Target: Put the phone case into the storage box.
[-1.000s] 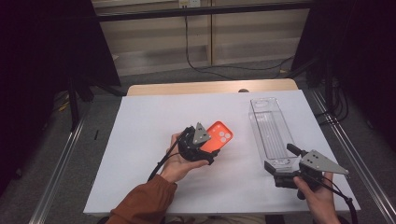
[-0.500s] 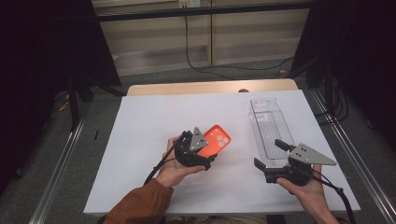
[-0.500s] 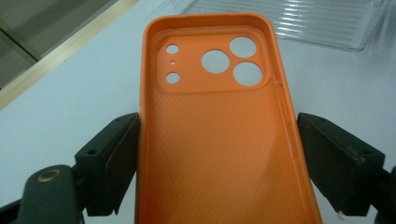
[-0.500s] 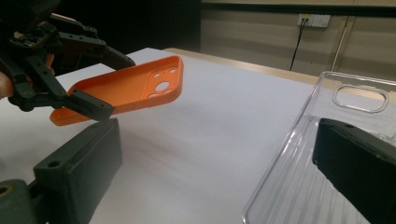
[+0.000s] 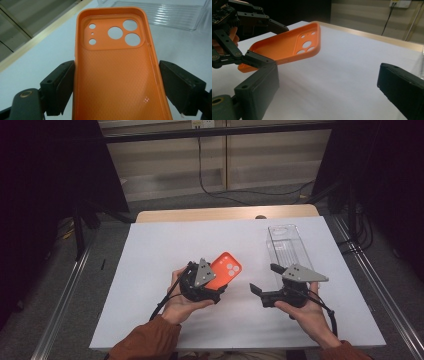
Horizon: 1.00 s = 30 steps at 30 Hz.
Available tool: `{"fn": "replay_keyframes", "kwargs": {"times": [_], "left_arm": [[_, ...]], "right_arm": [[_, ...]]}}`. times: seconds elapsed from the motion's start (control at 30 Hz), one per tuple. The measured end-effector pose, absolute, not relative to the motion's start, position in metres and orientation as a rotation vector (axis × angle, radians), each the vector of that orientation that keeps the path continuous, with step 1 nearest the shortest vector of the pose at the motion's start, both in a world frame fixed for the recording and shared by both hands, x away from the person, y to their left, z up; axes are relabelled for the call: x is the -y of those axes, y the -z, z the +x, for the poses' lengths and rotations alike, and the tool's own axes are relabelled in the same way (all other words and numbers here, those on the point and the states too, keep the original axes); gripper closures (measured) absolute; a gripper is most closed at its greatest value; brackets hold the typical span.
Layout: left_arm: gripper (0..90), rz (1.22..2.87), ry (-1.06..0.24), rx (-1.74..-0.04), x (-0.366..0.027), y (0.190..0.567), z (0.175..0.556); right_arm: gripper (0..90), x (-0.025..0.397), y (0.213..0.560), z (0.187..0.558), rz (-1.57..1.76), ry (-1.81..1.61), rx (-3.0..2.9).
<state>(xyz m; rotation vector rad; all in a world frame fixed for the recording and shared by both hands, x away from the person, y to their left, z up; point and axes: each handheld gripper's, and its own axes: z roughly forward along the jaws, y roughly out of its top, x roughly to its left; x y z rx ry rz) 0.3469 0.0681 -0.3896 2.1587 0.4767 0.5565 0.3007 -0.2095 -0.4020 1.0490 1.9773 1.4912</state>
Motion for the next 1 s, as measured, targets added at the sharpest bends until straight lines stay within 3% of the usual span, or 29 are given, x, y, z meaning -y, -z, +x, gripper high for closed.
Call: {"fn": "replay_keyframes", "kwargs": {"times": [1.0], "left_arm": [[16.4,2.131,-0.711,-0.442,-0.072,0.403,0.325]], "right_arm": [[9.7,0.182,0.386,0.323,1.360,-1.508,-2.233]]}}
